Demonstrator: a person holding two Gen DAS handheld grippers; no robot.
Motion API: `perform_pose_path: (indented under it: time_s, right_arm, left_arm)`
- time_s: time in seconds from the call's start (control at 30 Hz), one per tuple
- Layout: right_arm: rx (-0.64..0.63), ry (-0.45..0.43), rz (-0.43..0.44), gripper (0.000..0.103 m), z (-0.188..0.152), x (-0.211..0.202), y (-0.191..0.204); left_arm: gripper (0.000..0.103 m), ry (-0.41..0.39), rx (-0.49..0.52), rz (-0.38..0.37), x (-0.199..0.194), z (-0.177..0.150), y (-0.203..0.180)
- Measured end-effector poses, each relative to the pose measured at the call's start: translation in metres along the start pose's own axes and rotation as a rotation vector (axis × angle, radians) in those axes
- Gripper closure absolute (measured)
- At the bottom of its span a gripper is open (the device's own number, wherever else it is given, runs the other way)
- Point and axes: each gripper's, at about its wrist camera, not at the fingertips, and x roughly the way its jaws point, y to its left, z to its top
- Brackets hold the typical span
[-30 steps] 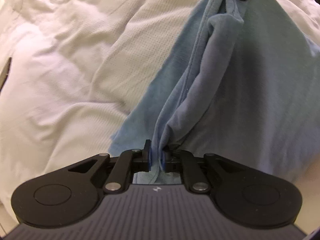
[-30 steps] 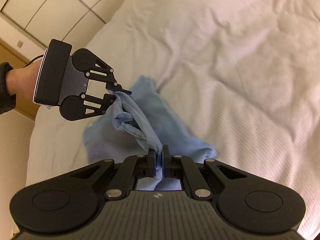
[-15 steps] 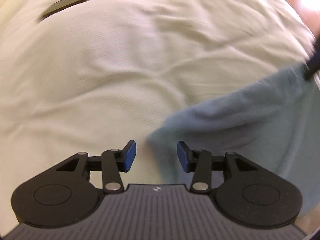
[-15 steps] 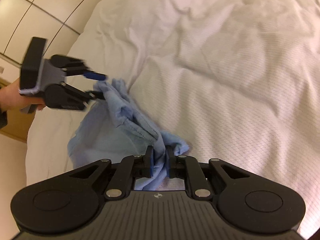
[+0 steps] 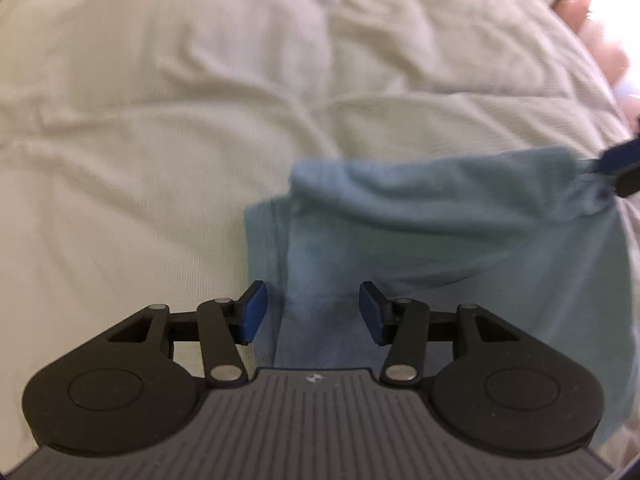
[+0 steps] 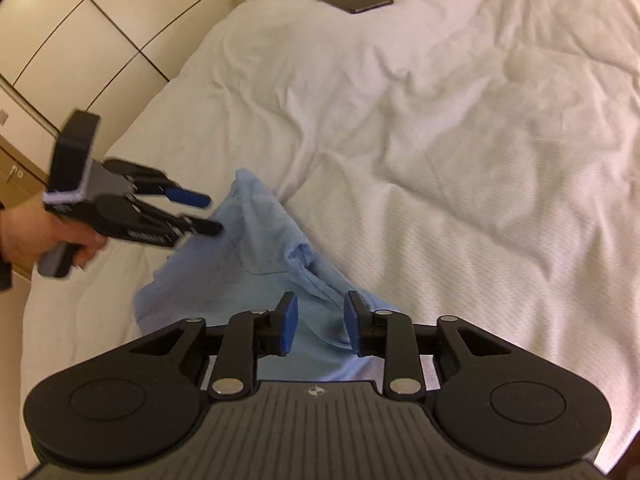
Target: Fold clothes
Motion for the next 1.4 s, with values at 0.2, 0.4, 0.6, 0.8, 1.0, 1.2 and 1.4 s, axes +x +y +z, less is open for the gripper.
perform_pose_path:
  time_s: [0.2,0.4,0.6,0.8,1.0,1.2,1.4]
  right_arm:
    - [0.029,0.032,0.001,0.070,0.001,0.013,-0.005]
    - [-0.167,-0.020,-0.001,0.068,0.018,0.011,0.019]
    - [-0.420,-0.014,0.049,0.056,0.051,0.055,0.052]
    - [-0.597,0.059,0.057,0.056,0.071,0.119,0.068]
    - [-0.591,0.113,0.057,0.056,0.075,0.145,0.066]
    - [-0.605,0.092,0.049,0.056,0.068,0.143,0.073]
    - [-0.682,0.078,0.008,0.057,0.055,0.140,0.083]
  left_arm:
    - [0.092,-0.033,-0.109,-0.052,-0.011,-0.009,0.014]
    - [0.095,-0.073,-0.067,-0.065,-0.027,-0.018,0.008]
    - [0.094,-0.131,-0.070,-0.068,-0.035,-0.027,0.012]
    - [0.081,-0.169,-0.088,-0.033,-0.037,-0.033,0.014]
    - [0.080,-0.204,-0.091,-0.063,-0.027,-0.017,0.015]
    - [0.102,-0.182,-0.058,-0.098,-0.009,-0.002,0.010]
    - [0.103,-0.249,-0.082,-0.134,-0.033,-0.014,0.013]
